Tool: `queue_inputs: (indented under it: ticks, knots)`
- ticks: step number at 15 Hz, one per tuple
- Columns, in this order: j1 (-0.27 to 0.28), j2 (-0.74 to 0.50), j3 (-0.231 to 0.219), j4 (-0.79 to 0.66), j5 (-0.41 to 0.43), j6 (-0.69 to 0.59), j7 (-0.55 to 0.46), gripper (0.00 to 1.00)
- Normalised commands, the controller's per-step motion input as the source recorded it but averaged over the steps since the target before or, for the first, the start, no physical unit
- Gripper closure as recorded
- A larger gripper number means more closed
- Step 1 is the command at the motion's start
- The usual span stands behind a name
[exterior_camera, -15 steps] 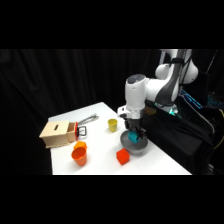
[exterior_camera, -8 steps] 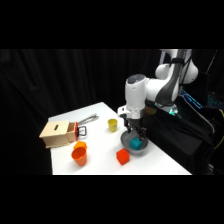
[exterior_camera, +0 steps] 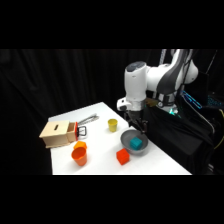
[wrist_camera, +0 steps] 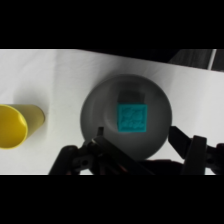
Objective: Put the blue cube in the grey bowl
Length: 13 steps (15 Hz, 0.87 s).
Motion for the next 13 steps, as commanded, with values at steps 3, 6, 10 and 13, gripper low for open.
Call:
queue_inputs:
  ticks: [3,6,10,13]
  knots:
    - [-0.082,-0.07,-0.078,0.34,-0.025,-0.45,0.01,0.00]
    - [-0.091,0.06,-0.076,0.48,-0.028,-0.41,0.03,0.00]
    - [-0.066,0.15,-0.044,0.50,-0.048,-0.39,0.14,0.00]
    - [-0.033,0.11,-0.010,0.43,-0.104,-0.41,0.22,0.00]
